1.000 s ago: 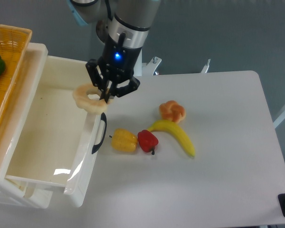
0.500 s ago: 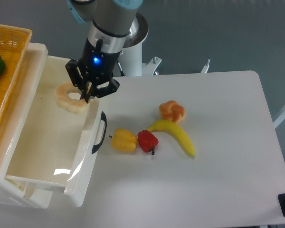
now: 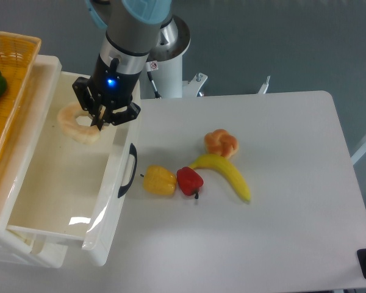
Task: Place the donuts in the upper white drawer
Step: 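Lift the held donut and carry it over the open white drawer, then open the gripper to drop the donut into the drawer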
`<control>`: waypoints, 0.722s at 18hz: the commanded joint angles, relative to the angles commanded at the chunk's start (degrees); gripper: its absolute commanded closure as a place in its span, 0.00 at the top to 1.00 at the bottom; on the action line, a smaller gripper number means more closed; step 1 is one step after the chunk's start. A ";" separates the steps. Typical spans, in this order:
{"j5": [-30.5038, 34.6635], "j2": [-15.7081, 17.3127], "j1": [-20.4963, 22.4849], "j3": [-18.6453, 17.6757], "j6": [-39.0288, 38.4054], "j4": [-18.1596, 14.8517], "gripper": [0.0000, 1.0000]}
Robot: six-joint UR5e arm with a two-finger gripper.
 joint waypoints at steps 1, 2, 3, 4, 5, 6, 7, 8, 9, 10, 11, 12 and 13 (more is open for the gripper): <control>0.00 -0.17 -0.09 0.00 0.00 0.17 0.35; 0.00 -0.26 -0.09 -0.09 0.09 0.26 0.46; 0.00 -0.26 -0.09 -0.18 0.44 0.35 0.56; 0.00 -0.26 -0.09 -0.18 0.61 0.53 0.65; 0.00 -0.26 -0.09 -0.18 0.70 0.61 0.70; -0.09 -0.18 -0.09 -0.09 0.70 0.62 0.72; -0.09 -0.09 0.00 -0.09 0.62 0.62 0.72; -0.09 0.00 -0.09 -0.09 0.70 0.62 0.72; -0.09 0.00 -0.09 -0.09 0.70 0.62 0.72; -0.09 0.09 -0.09 -0.09 0.70 0.62 0.72; -0.09 0.09 -0.09 -0.09 0.70 0.62 0.72; -0.09 0.17 -0.09 -0.09 0.70 0.62 0.72; -0.09 0.18 -0.09 -0.09 0.70 0.62 0.72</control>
